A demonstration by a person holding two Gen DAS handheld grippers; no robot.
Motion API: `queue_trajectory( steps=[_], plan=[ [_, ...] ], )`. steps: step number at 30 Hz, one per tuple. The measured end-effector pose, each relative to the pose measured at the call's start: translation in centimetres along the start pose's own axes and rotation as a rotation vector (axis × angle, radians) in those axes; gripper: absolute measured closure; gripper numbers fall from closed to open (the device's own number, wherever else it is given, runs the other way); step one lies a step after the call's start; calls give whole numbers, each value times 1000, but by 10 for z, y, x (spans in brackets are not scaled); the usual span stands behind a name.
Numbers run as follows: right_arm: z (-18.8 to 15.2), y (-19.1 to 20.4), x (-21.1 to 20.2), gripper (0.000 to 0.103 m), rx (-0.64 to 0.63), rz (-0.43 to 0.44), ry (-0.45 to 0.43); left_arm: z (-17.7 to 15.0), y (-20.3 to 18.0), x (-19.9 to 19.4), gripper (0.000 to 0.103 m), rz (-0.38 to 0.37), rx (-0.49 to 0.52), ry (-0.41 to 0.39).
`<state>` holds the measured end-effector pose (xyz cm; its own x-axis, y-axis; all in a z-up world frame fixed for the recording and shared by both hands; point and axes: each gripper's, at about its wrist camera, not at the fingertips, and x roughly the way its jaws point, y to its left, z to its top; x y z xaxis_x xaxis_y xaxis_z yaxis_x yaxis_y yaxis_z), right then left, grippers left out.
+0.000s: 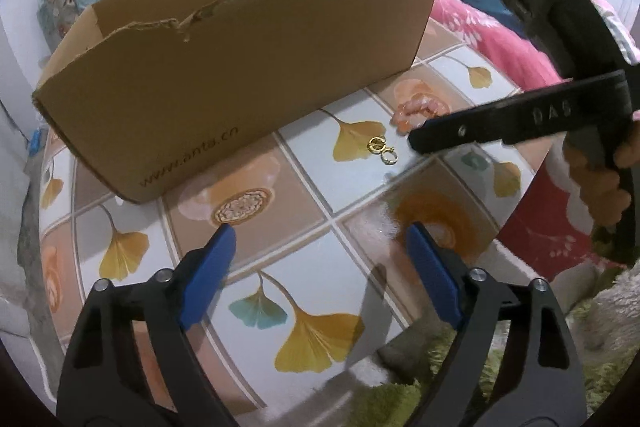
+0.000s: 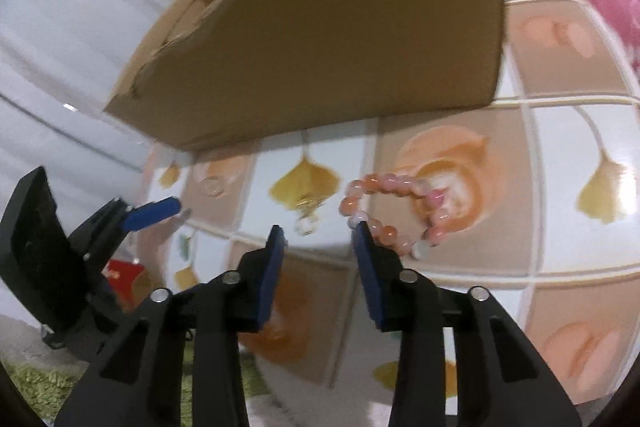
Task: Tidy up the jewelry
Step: 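Withdraw both tools from the box toward the gold ring charm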
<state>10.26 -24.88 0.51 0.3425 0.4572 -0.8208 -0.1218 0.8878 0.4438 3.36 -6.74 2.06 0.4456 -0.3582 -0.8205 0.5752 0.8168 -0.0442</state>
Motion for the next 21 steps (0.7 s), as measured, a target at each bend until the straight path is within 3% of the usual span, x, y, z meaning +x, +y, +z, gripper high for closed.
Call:
queue_trajectory(
  steps=[3, 5, 15, 21],
  plan=[
    [-1, 11, 1, 76, -46, 5, -3, 0, 3, 6, 28, 10, -4, 11],
    [-4, 25, 6, 77, -107, -39, -14, 1, 6, 8, 33, 24, -8, 15],
    [-13, 62, 32, 87, -259, -275, -47, 1, 6, 17, 35, 44, -5, 23],
    [-17, 66, 36, 91, -280, -301, -47, 0, 4, 17, 35, 51, 0, 17]
  ],
)
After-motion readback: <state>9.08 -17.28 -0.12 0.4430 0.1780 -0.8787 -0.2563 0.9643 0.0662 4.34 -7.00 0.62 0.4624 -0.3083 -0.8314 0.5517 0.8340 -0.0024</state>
